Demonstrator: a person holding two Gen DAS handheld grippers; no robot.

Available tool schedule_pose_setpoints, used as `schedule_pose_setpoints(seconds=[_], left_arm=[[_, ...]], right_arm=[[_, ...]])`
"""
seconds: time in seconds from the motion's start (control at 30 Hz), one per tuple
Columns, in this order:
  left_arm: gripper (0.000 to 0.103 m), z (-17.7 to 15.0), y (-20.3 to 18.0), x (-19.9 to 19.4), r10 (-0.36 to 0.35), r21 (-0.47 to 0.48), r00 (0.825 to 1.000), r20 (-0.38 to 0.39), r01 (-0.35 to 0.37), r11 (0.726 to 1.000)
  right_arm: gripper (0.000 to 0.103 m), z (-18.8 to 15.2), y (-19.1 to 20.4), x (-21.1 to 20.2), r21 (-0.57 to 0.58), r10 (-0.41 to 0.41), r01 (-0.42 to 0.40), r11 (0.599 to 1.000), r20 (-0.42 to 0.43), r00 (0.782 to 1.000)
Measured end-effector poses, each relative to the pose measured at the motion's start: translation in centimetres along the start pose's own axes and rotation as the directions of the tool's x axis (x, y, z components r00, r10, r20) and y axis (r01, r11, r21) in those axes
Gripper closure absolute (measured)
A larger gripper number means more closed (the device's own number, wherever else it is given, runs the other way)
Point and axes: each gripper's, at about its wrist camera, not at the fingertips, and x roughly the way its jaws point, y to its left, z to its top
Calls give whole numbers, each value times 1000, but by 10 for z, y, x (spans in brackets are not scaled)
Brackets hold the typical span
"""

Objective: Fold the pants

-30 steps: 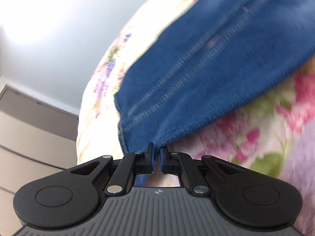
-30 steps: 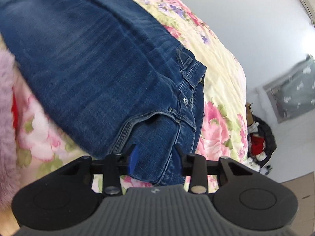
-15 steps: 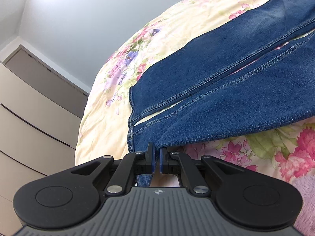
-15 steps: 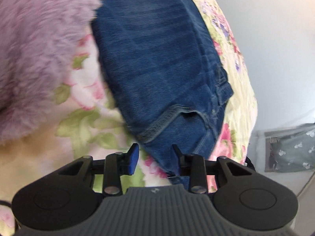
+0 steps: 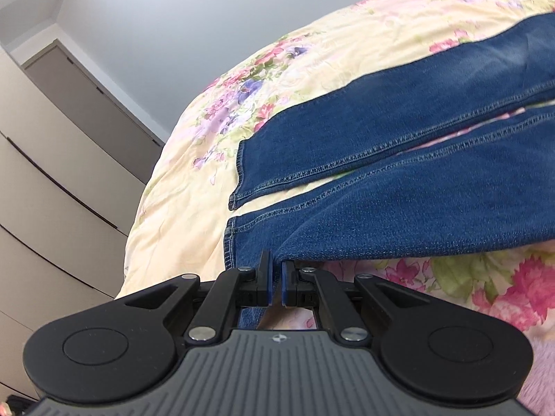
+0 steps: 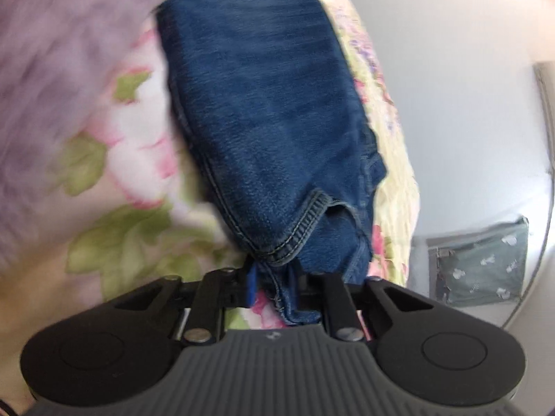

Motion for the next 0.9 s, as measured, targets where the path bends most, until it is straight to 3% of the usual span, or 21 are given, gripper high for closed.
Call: schedule_pose_setpoints(seconds=[0.1, 0.27, 0.43, 0.6, 0.9], left_arm=[[99, 3, 6, -5, -4, -38, 1000, 16, 5, 999], [100, 23, 25, -17, 0, -113, 999, 53, 6, 994], [100, 51, 36, -12, 23, -116, 998, 55, -17, 993], [100, 83, 34, 19, 56, -91, 998, 36, -52, 994], [100, 148, 21, 96, 88, -25, 996, -4, -88, 996]], right_arm=[[99, 9, -32, -14, 156, -61, 56, 986, 27, 998], [101, 34, -95, -34, 361, -171, 139, 922, 60, 983], [101, 57, -155, -19, 527, -174, 129, 840, 37, 984], [101, 92, -180, 33, 552, -162, 154, 819, -35, 986], [101, 148, -214, 118, 513, -141, 177, 840, -109, 984]])
